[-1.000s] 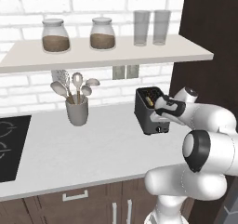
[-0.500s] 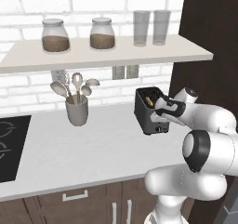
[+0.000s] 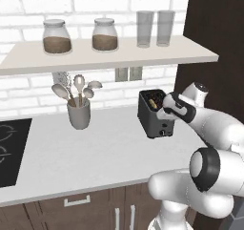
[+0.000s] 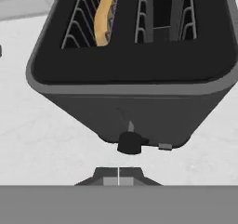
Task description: Start the toaster. Once the lever pops up, take the bread to the plate on the dining counter.
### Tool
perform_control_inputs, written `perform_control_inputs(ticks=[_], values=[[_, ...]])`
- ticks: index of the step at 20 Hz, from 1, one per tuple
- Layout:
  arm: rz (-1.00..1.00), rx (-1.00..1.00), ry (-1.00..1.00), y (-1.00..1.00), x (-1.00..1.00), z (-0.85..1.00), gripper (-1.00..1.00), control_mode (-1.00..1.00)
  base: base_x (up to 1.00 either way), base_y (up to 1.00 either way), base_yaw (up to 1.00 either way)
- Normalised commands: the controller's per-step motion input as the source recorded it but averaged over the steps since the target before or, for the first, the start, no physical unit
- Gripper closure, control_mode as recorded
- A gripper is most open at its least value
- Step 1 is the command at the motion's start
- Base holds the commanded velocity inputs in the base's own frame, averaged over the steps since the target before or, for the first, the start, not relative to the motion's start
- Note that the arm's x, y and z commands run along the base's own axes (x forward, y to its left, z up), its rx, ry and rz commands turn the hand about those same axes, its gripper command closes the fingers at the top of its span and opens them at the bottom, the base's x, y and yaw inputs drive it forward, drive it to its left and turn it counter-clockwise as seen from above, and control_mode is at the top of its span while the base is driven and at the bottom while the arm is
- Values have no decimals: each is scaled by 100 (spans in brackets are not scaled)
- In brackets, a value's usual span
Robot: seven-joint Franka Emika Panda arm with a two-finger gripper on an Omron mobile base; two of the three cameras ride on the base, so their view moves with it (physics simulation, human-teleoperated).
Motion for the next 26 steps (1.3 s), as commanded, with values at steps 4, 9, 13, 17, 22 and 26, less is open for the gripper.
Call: perform_control_inputs(ticks=[4,9,13,17,22,26], values=[[0,0,0,0,-4,70,100,-100,0,0,0],[0,0,-1,3,0,44,100,-100,0,0,0],[0,-1,-31,34,1,-14,100,-100,0,0,0],[0,0,-29,0,9,0,100,-100,0,0,0],[0,0,-5,-1,14,9,100,-100,0,0,0],[0,0,16,0,35,33,-100,-100,0,0,0]])
